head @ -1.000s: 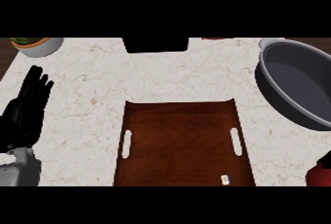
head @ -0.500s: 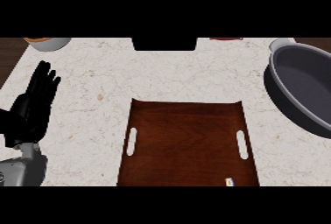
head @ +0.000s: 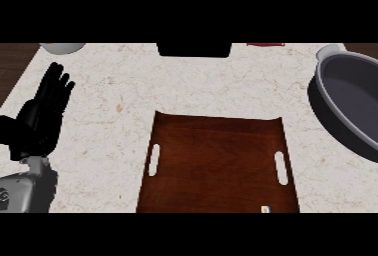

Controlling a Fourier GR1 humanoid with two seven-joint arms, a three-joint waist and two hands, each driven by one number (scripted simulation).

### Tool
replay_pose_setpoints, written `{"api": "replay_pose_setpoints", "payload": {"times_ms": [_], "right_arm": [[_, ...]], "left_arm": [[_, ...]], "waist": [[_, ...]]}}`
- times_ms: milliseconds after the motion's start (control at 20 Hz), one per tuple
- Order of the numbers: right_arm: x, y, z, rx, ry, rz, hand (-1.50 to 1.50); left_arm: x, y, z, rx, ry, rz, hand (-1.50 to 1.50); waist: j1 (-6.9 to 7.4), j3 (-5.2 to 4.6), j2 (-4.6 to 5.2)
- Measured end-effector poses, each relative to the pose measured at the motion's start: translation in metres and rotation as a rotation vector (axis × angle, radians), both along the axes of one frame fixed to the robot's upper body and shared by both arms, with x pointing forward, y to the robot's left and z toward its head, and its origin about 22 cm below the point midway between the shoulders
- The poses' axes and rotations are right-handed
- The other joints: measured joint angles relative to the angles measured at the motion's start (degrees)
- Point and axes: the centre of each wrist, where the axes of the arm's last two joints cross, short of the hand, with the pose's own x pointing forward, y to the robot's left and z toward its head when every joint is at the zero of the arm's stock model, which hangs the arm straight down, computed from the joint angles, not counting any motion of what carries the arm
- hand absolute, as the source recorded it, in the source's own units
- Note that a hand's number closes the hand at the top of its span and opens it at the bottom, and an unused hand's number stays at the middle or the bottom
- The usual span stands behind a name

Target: Pick the tomato from the tray and place it in the pot

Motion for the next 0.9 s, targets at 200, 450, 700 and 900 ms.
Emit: {"api": "replay_pose_setpoints", "payload": {"times_ms": [200,450,700,900], "right_arm": [[0.027,-0.003,-0.020,-0.114,-0.016,-0.084,1.50],[0.057,-0.011,-0.050,-0.170,0.009,-0.112,1.50],[0.075,-0.013,-0.075,-0.097,0.131,-0.112,-1.50],[0.081,-0.010,-0.091,-0.018,0.232,-0.034,-1.50]], "left_arm": [[0.004,-0.004,0.000,0.000,-0.001,-0.017,0.00],[0.002,-0.007,-0.008,-0.001,-0.002,-0.018,0.00],[0.004,-0.005,-0.005,-0.008,-0.003,-0.021,0.00],[0.006,-0.010,-0.003,-0.002,-0.005,-0.023,0.00]], "waist": [[0.78,0.01,0.19],[1.01,0.04,0.20],[1.23,0.10,0.37],[1.04,0.11,0.42]]}}
